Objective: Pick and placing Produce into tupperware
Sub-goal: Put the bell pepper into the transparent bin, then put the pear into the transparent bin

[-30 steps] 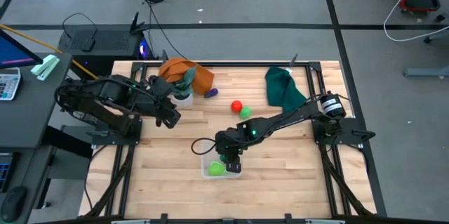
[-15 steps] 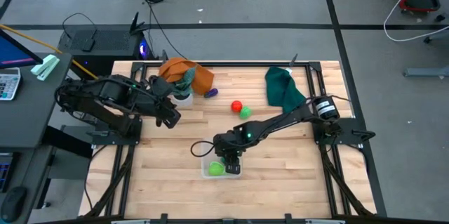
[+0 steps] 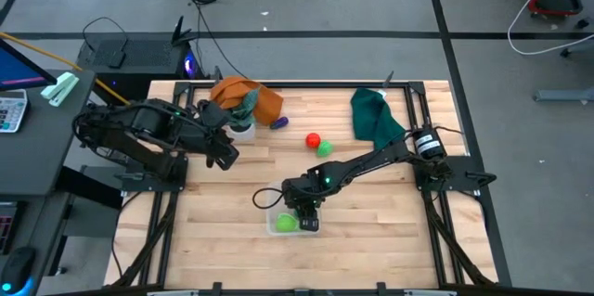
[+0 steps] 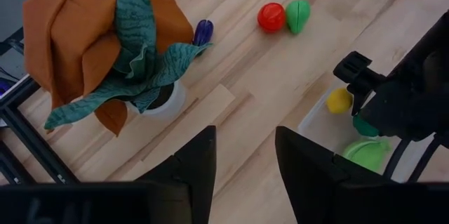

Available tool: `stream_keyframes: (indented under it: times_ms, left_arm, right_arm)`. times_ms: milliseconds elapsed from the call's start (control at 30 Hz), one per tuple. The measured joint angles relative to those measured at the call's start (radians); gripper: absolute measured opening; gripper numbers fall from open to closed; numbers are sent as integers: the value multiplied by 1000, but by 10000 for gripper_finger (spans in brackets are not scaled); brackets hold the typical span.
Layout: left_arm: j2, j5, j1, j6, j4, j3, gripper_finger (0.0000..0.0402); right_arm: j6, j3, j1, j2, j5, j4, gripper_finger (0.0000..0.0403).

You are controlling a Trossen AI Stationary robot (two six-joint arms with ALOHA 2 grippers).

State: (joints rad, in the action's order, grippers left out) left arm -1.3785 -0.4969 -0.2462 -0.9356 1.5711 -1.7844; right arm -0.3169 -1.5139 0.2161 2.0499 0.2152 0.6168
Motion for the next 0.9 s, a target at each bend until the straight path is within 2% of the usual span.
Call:
stream_keyframes:
  times_ms: [400, 667, 900]
  left_arm:
    - [0, 0, 0, -2, 0, 0, 150]
    - [0, 0, 0, -3, 0, 0, 157]
    - [0, 0, 0, -22, 0, 0, 150]
  right_arm:
    - [2, 0, 3, -9, 5, 14, 245]
    - [22, -66, -4, -54, -5, 78, 249]
    - [104, -191, -14, -99, -136, 285, 243]
